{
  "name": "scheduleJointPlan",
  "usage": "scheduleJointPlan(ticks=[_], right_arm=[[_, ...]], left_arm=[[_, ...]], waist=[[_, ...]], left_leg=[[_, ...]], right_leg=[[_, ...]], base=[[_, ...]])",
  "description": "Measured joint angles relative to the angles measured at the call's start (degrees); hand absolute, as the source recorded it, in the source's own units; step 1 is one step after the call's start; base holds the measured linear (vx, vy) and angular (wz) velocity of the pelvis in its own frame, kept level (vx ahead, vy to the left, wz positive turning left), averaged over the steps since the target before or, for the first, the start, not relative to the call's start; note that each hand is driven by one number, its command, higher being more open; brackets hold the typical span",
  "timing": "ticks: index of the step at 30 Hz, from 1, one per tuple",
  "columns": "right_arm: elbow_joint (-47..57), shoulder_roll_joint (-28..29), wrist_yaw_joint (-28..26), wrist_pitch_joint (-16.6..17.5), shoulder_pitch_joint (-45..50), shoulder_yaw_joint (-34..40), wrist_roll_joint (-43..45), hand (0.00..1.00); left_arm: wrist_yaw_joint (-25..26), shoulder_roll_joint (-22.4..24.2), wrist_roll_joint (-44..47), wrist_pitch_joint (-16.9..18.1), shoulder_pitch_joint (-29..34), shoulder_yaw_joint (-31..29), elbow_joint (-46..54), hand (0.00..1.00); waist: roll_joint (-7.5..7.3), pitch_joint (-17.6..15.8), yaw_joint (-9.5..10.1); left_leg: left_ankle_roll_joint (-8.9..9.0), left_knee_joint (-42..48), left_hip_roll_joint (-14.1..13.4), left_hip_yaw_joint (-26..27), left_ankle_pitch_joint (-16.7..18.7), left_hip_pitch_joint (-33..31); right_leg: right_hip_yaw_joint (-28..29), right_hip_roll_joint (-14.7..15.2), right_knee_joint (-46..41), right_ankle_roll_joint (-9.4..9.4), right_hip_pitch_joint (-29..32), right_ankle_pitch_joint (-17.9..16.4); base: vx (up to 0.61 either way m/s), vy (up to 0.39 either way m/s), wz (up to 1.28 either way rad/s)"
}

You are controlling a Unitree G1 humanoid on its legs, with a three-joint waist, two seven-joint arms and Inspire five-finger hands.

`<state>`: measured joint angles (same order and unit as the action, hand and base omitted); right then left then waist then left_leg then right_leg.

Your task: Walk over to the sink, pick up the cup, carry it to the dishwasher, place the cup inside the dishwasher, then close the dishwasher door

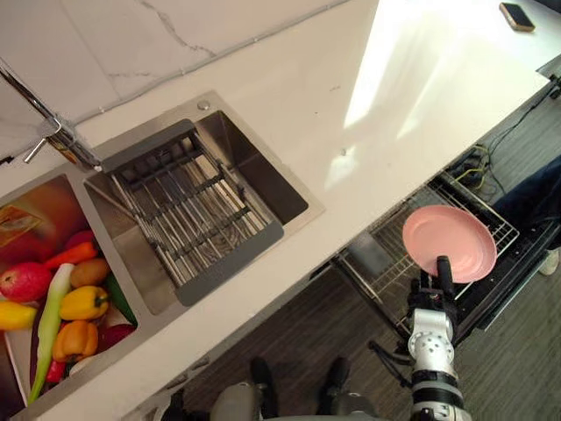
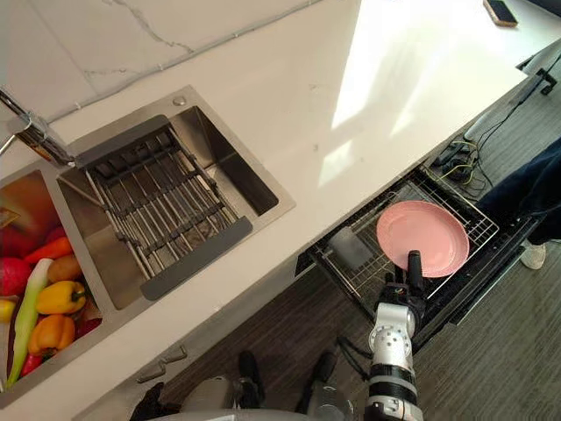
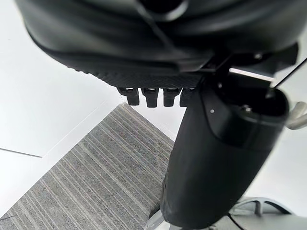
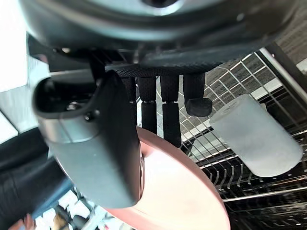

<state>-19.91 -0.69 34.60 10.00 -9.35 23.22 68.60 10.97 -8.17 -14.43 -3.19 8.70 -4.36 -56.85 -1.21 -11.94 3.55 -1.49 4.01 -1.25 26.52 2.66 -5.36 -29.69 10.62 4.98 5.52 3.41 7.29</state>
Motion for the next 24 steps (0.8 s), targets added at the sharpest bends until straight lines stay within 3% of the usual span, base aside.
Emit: scheduleJointPlan(ticks=[9, 10, 20, 24], right_arm=[[-7.10, -1.64, 4.11, 1.89, -4.58, 2.67, 11.04, 0.00], [-7.45, -1.66, 4.19, 1.89, -4.91, 2.89, 11.29, 1.00], [-9.06, -4.63, 4.09, 2.62, -9.24, 3.13, 13.86, 1.00], [-9.02, -4.64, 0.22, 4.25, -9.78, 3.71, 23.34, 1.00]], left_arm=[[-1.01, -0.14, 1.55, 0.70, -1.88, 1.05, -0.10, 1.00], [-1.03, -0.17, 1.57, 0.71, -1.94, 1.35, -0.12, 1.00], [-1.70, -0.20, 2.15, 0.76, -3.63, 2.53, -0.21, 1.00], [-1.73, -0.18, 2.16, 1.02, -3.62, 2.64, -0.29, 1.00]], waist=[[1.00, -2.90, 0.41], [1.13, -2.99, 0.41], [1.98, -4.68, 0.38], [2.00, -4.69, 0.39]], left_leg=[[-0.28, 0.00, 0.75, -2.41, -0.18, -0.99], [-0.33, 0.00, 0.81, -2.42, -0.21, -1.10], [-1.19, -0.11, 1.67, -2.85, -0.79, -2.21], [-1.27, -0.59, 1.92, -2.88, -0.93, -2.20]], right_leg=[[-0.10, 0.57, -0.01, -0.16, 0.84, 0.67], [-0.11, 0.63, -0.01, -0.14, 0.93, 0.73], [-0.25, 1.35, -0.01, -0.09, 1.94, 1.60], [-0.25, 1.48, -0.01, -0.10, 2.11, 1.64]], base=[[-0.02, 0.032, 0.02], [-0.03, 0.039, 0.01], [-0.03, 0.030, 0.02], [-0.01, 0.017, 0.00]])
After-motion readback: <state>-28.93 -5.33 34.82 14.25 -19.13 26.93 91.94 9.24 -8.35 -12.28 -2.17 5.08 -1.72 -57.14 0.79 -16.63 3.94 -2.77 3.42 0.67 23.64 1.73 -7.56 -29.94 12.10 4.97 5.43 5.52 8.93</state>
